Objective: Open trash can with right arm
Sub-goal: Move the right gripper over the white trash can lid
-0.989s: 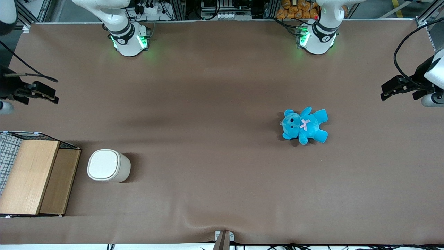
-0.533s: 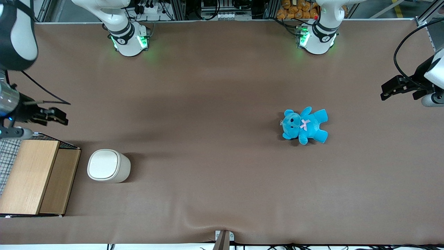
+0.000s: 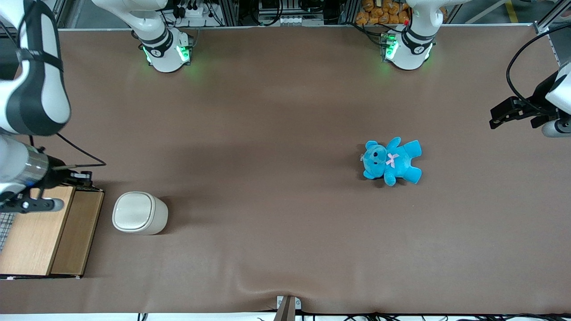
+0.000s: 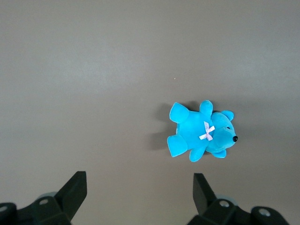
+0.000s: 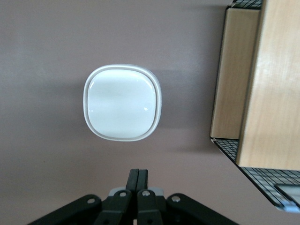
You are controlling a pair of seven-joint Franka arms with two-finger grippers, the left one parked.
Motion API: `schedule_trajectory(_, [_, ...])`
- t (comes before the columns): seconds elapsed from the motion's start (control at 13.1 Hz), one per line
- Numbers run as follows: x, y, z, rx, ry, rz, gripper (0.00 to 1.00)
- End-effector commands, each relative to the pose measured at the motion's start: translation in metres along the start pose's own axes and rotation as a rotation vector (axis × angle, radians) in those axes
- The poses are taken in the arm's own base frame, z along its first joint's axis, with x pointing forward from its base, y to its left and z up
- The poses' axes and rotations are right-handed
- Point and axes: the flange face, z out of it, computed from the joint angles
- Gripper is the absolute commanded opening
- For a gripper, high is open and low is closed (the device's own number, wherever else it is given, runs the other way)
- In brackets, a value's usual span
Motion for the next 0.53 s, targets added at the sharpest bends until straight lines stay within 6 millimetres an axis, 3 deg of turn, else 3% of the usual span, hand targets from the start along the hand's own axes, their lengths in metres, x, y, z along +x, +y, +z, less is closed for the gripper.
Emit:
schedule_trajectory(0.0, [0.017, -0.003, 0.019, 0.001, 0.012, 0.003, 0.0])
schedule_trajectory(0.46, [0.042, 0.001, 0.078, -0.01, 0.03, 0.001, 0.0])
